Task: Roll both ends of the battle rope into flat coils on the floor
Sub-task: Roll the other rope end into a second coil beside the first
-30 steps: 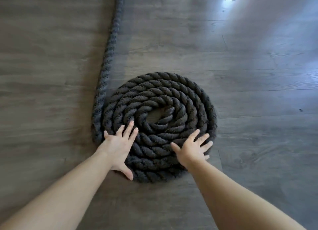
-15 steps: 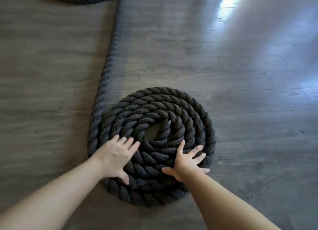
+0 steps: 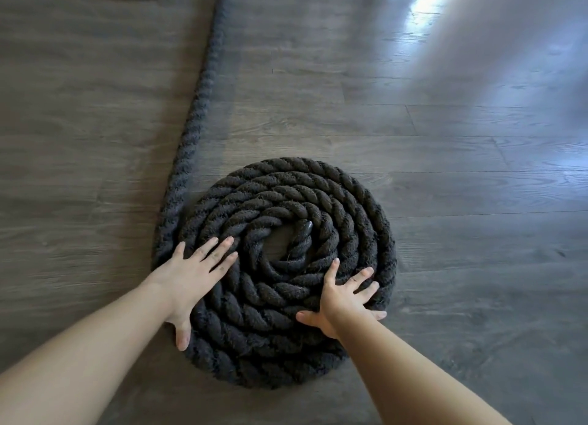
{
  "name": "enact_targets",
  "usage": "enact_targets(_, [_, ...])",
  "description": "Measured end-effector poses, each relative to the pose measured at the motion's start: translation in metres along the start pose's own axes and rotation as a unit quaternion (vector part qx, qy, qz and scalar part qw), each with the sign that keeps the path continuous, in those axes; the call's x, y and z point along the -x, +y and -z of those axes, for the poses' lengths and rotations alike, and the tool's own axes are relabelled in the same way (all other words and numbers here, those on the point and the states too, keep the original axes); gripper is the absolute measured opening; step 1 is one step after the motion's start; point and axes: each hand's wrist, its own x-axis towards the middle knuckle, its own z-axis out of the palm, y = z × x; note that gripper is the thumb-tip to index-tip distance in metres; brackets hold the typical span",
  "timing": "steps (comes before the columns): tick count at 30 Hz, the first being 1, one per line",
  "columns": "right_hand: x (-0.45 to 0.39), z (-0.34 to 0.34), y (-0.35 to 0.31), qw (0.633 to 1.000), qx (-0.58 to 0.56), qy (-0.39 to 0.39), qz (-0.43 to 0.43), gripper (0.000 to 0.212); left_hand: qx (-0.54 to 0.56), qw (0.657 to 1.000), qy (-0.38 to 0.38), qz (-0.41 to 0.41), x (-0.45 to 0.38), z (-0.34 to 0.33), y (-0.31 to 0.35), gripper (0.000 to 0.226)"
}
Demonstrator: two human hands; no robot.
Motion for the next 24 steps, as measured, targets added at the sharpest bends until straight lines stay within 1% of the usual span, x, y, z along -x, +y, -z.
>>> enact_targets(6, [0.001, 0.005, 0.000, 1.000, 0.005, -0.007, 0.007, 0.134, -0.010, 1.000, 0.004, 0.019, 0.002, 0.003, 0.008, 0.171])
enact_targets(9, [-0.001, 0.009, -0.001, 1.000, 0.012, -0.009, 0.016, 0.133, -0.006, 1.000, 0.004, 0.014, 0.003, 0.003, 0.007, 0.168])
enact_targets(14, [-0.010, 0.021, -0.002, 0.999, 0.033, -0.010, 0.031, 0.132, 0.011, 1.000, 0.010, 0.013, 0.005, 0.003, 0.005, 0.167])
enact_targets(17, [-0.017, 0.028, -0.004, 0.998, 0.046, -0.008, 0.038, 0.134, 0.032, 0.999, -0.001, 0.013, 0.006, 0.006, 0.003, 0.169])
enact_targets(20, [-0.024, 0.036, -0.005, 0.997, 0.058, -0.003, 0.047, 0.134, 0.053, 0.998, -0.013, 0.010, 0.006, 0.012, 0.003, 0.164])
enact_targets(24, [-0.030, 0.047, -0.007, 0.995, 0.078, -0.004, 0.060, 0.134, 0.073, 0.997, -0.018, 0.016, 0.005, 0.017, 0.004, 0.164])
